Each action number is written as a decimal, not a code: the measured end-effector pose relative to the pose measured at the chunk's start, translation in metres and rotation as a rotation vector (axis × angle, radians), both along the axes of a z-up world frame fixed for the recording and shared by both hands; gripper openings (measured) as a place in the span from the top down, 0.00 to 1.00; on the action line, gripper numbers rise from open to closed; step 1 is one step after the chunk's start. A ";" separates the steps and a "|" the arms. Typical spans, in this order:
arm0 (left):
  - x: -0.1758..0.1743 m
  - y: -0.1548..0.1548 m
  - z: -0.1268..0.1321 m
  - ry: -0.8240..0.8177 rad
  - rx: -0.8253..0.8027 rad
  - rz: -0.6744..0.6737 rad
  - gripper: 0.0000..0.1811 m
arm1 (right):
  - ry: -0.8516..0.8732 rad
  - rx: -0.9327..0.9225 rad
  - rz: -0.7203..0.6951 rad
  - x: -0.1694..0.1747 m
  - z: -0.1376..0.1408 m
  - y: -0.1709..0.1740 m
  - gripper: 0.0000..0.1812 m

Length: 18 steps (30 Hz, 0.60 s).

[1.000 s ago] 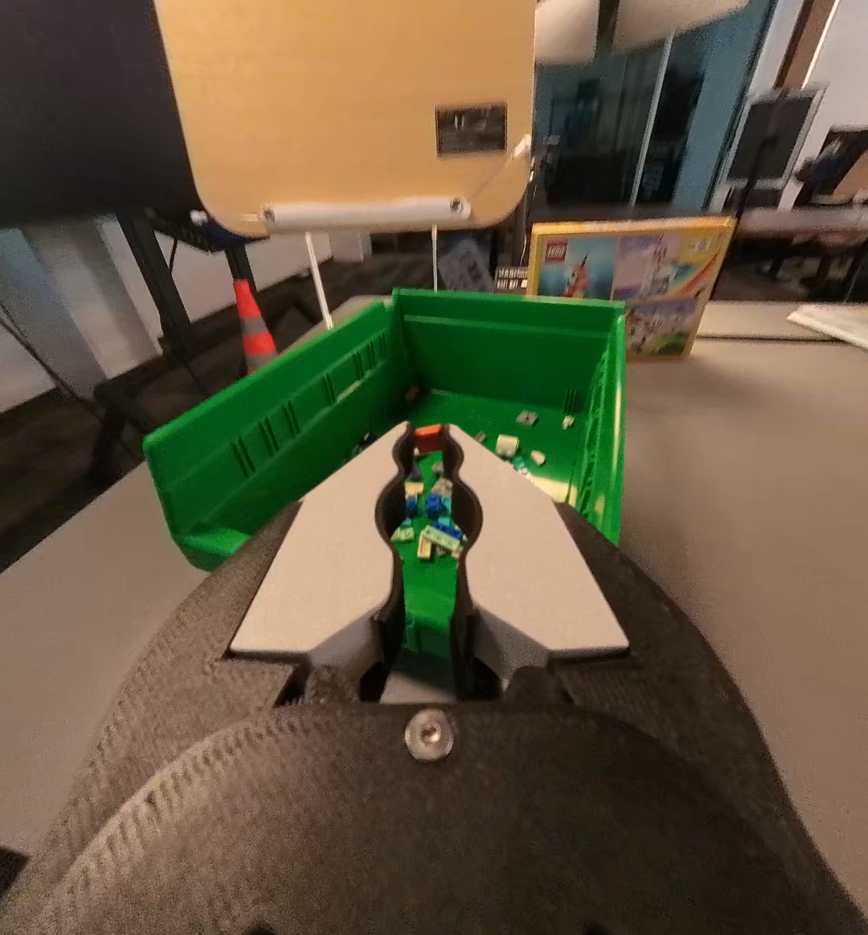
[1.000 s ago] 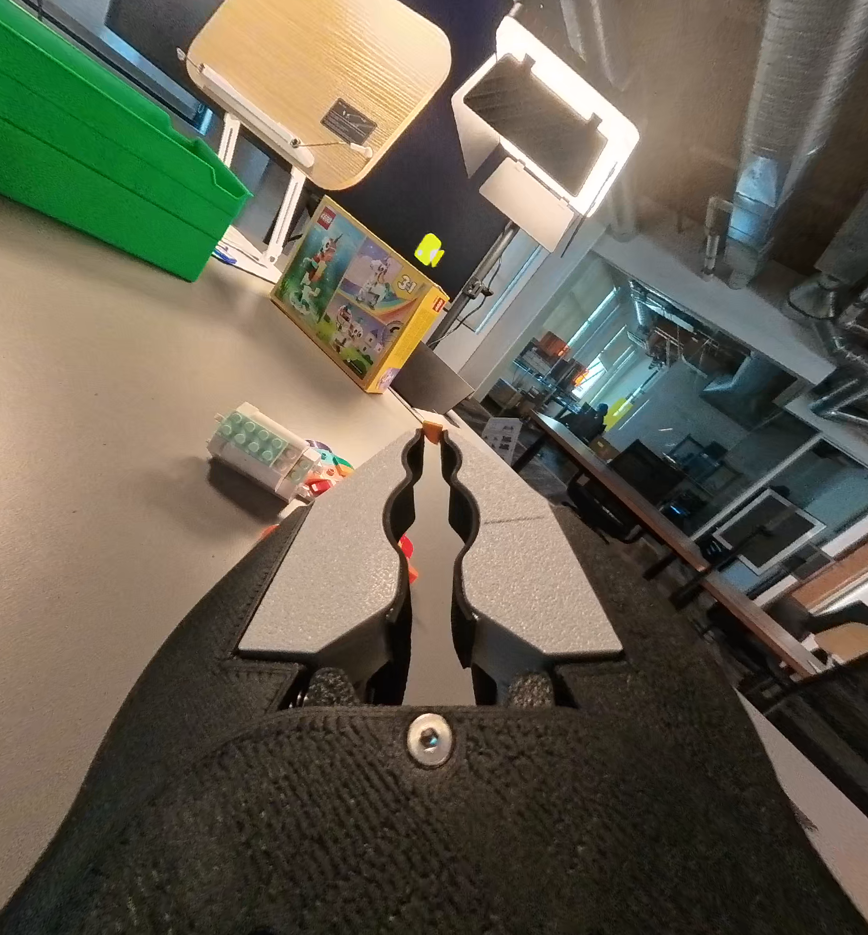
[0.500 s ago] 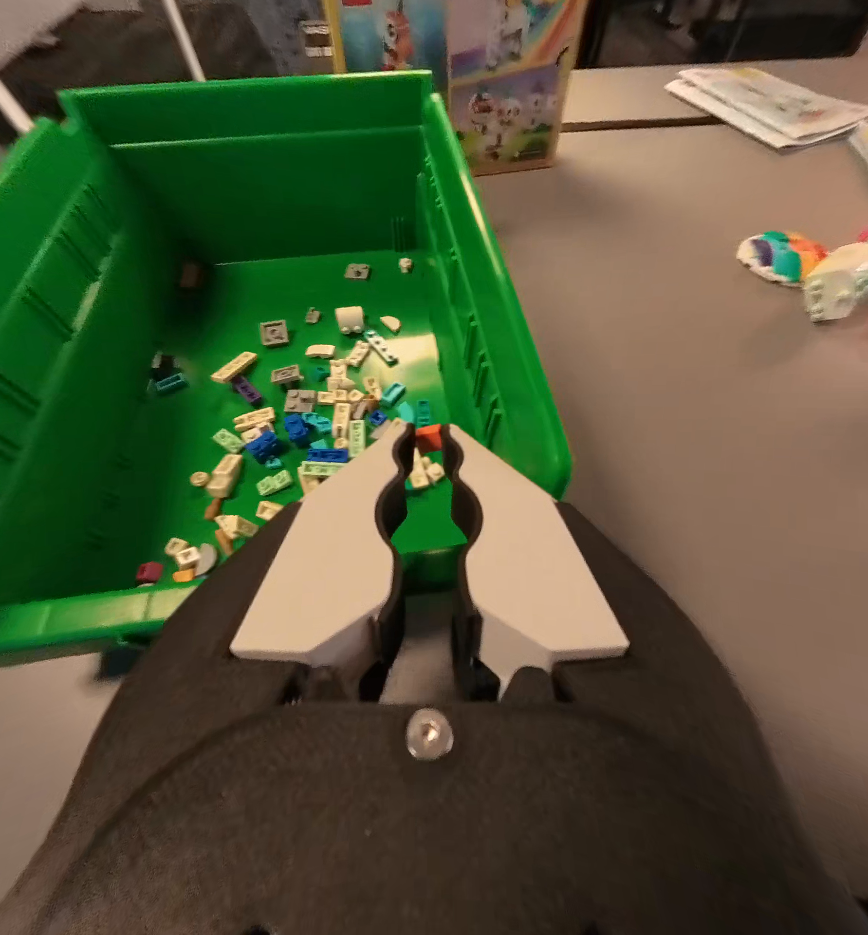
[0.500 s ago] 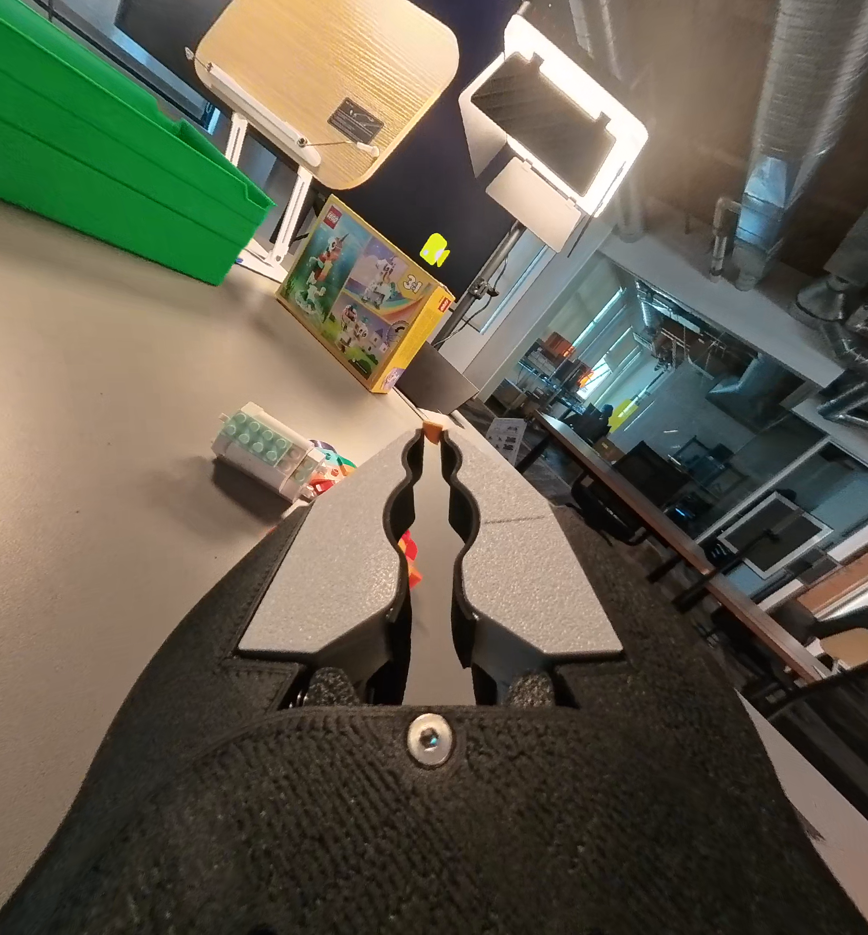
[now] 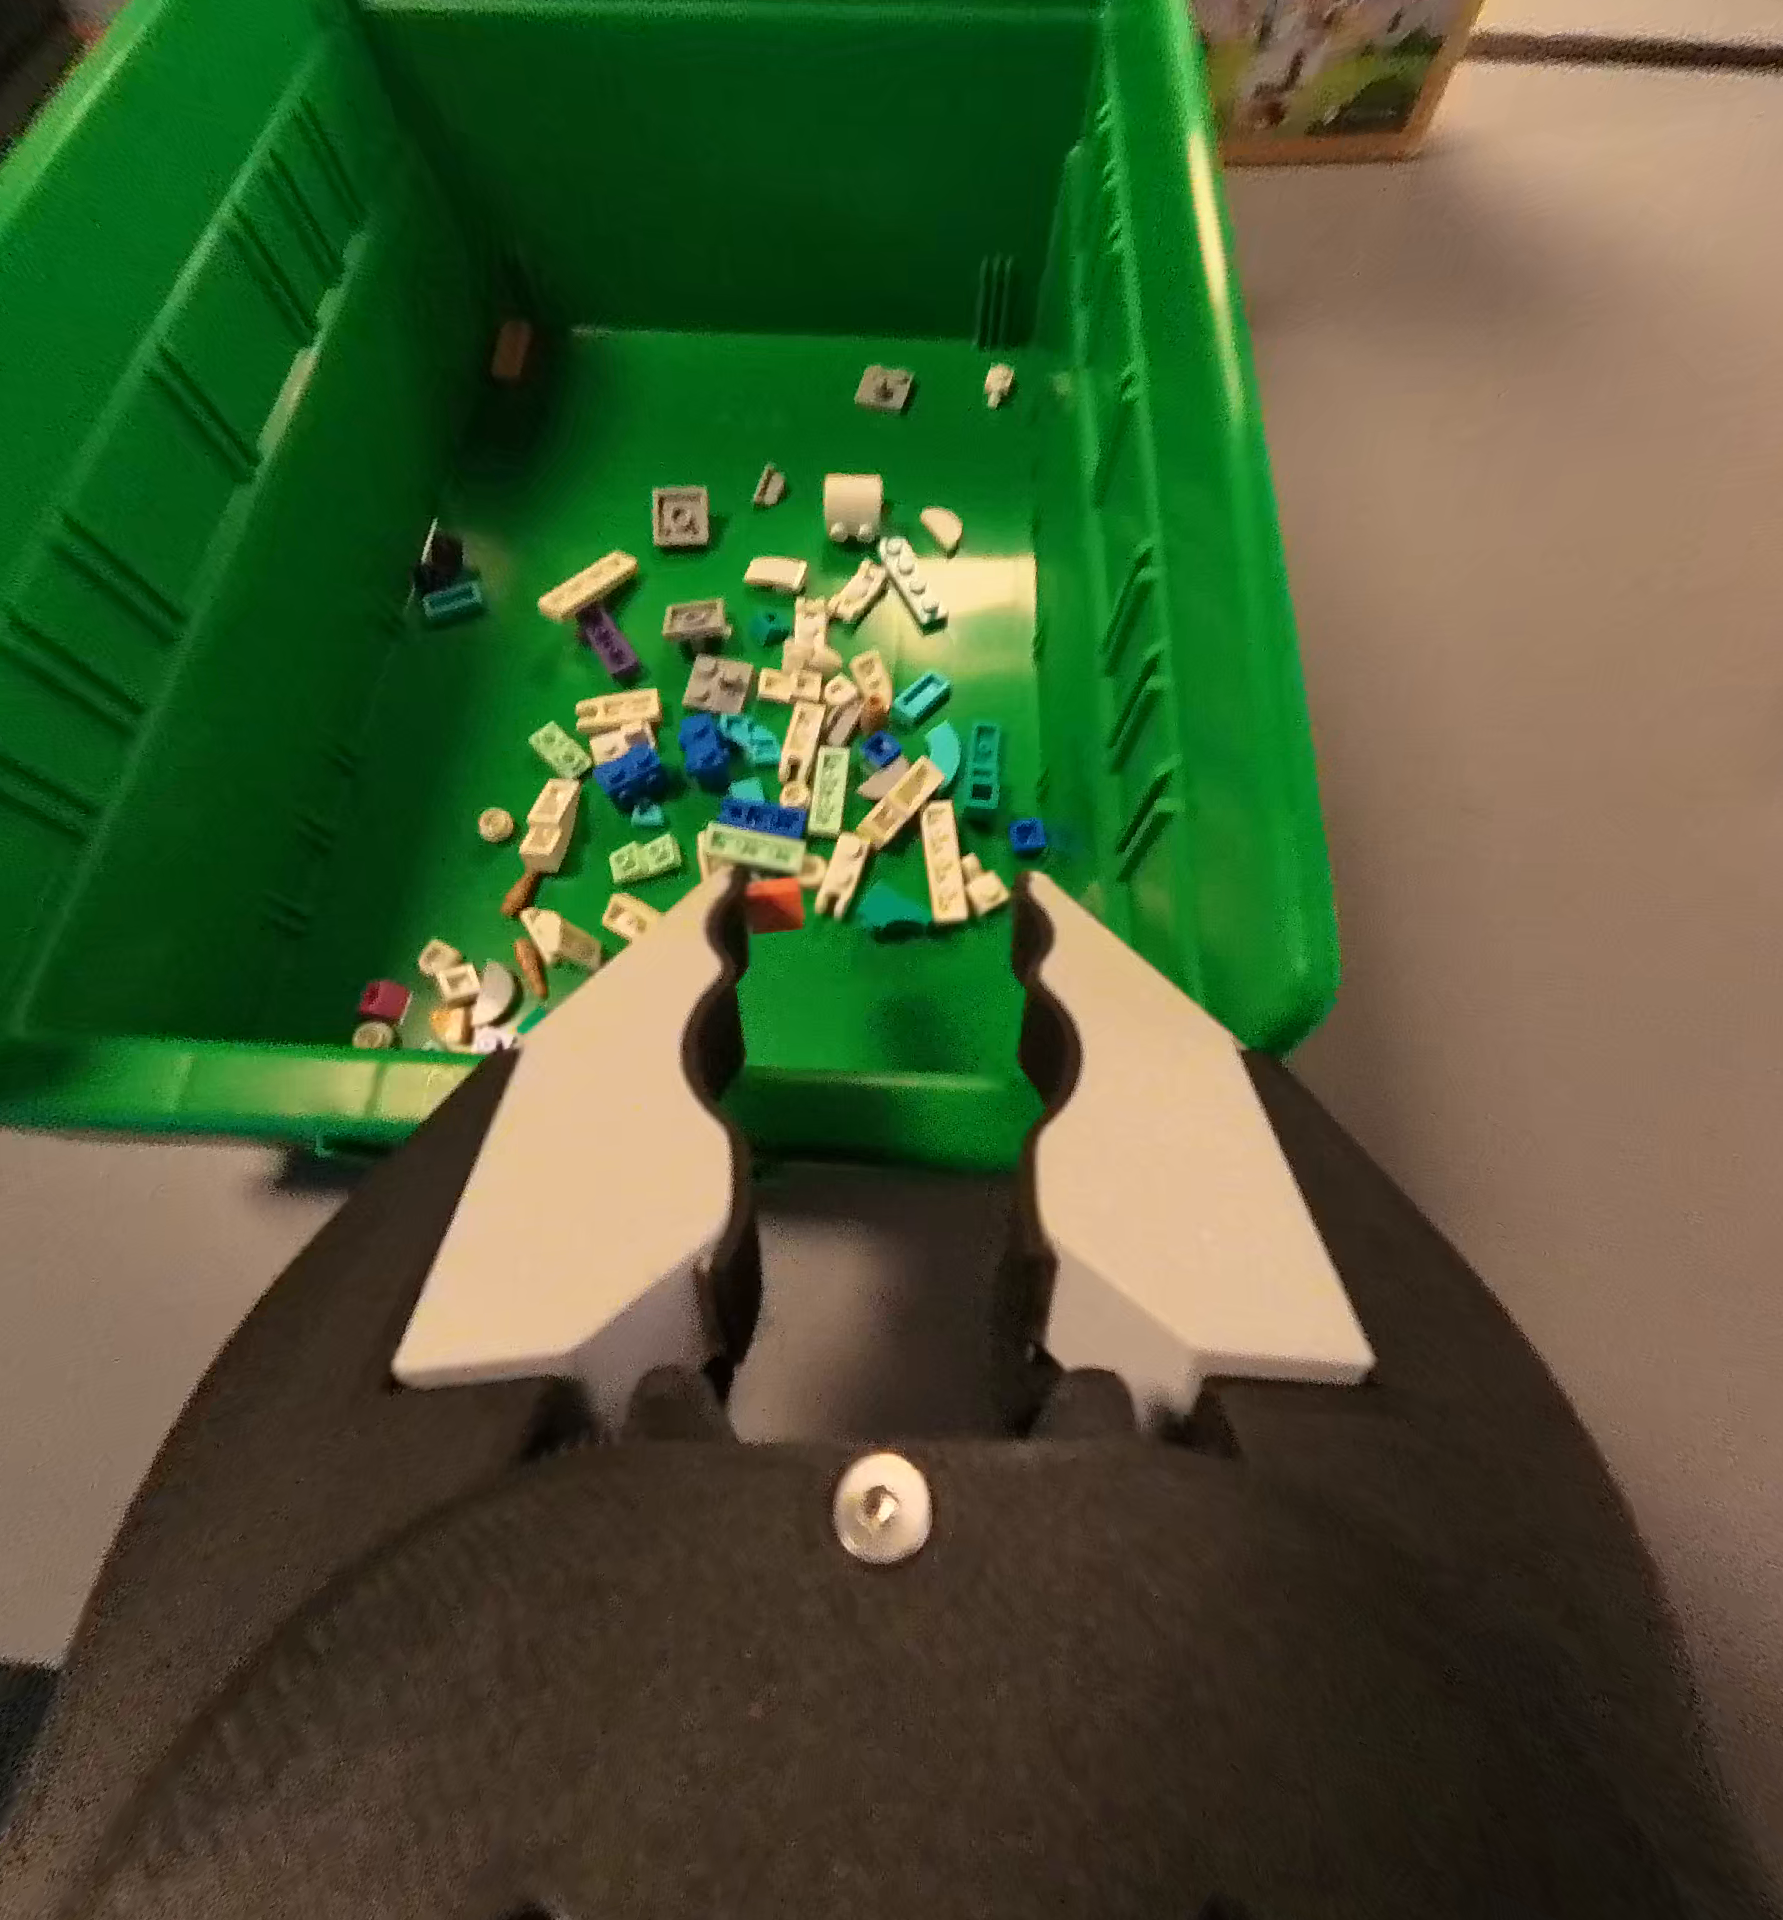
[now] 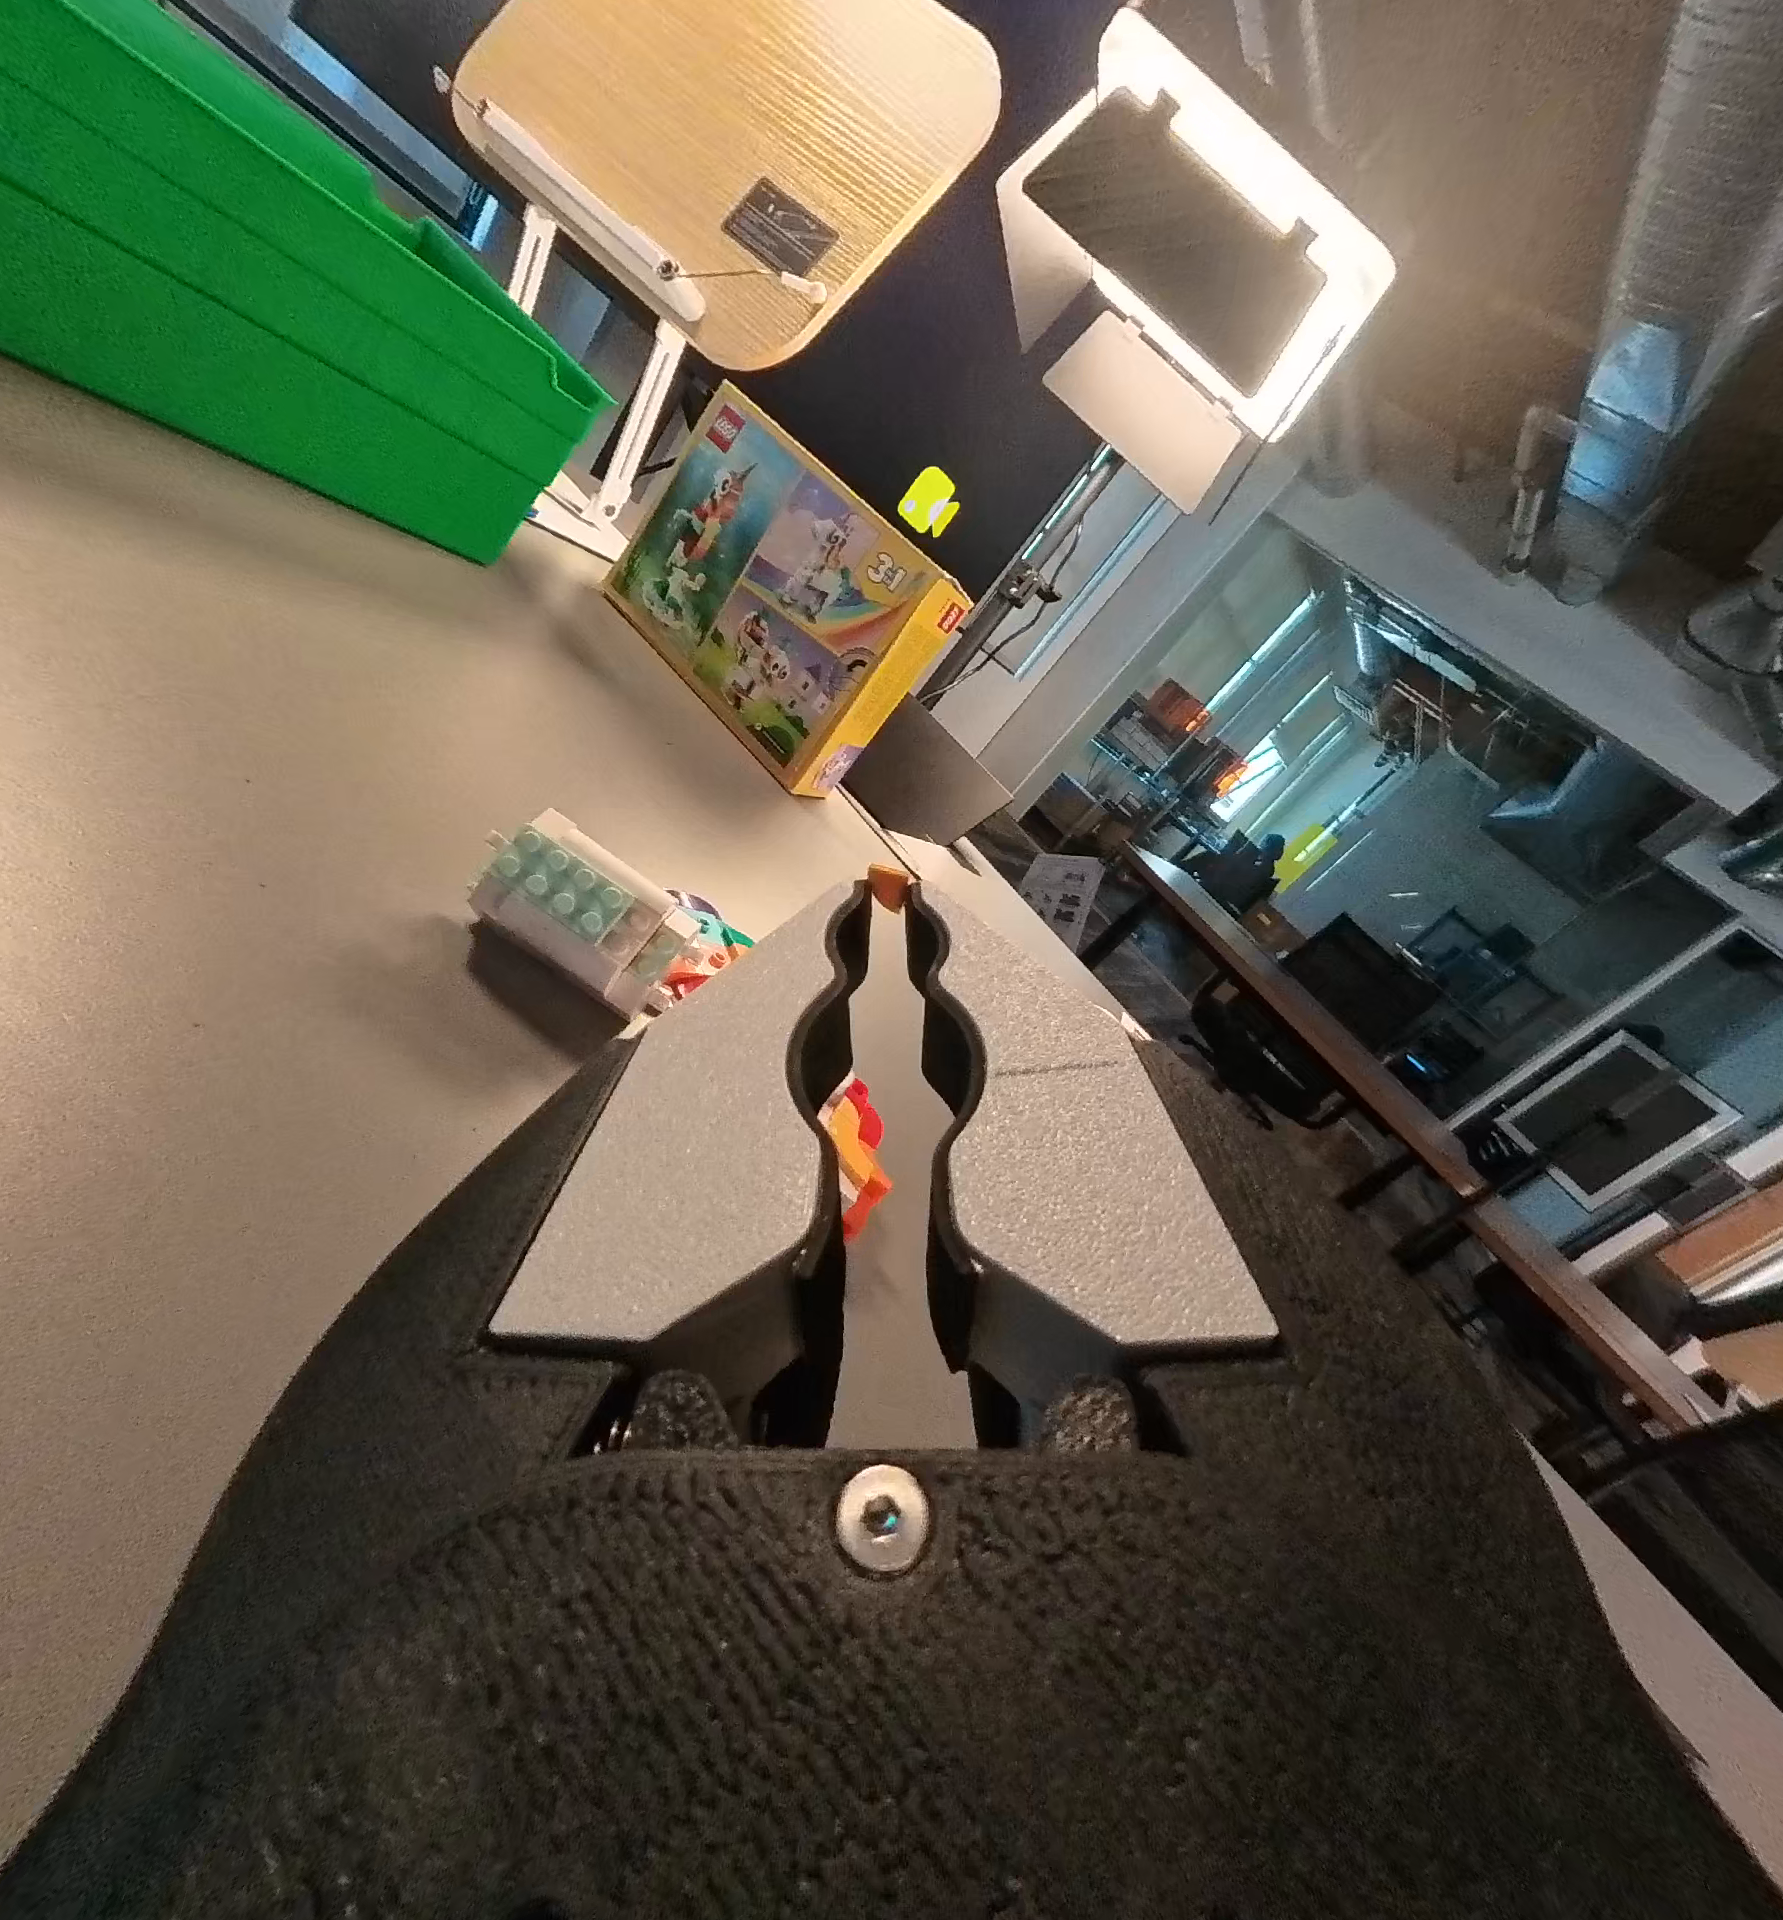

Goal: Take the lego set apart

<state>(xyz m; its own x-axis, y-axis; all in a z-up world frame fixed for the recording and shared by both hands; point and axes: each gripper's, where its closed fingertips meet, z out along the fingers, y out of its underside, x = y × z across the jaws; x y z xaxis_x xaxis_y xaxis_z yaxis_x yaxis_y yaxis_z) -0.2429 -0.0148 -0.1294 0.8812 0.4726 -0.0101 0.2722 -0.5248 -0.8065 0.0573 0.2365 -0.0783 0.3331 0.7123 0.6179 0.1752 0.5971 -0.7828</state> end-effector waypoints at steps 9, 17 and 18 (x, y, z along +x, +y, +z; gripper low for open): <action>0.000 -0.002 -0.006 -0.086 0.009 0.009 0.63 | -0.012 0.003 0.008 -0.002 -0.002 -0.002 0.98; 0.009 0.003 0.008 -0.304 0.029 -0.106 0.66 | -0.022 0.014 0.011 -0.003 -0.003 -0.003 0.97; 0.006 0.006 0.020 -0.291 0.099 -0.103 0.67 | -0.023 0.014 0.010 -0.003 -0.003 -0.003 0.97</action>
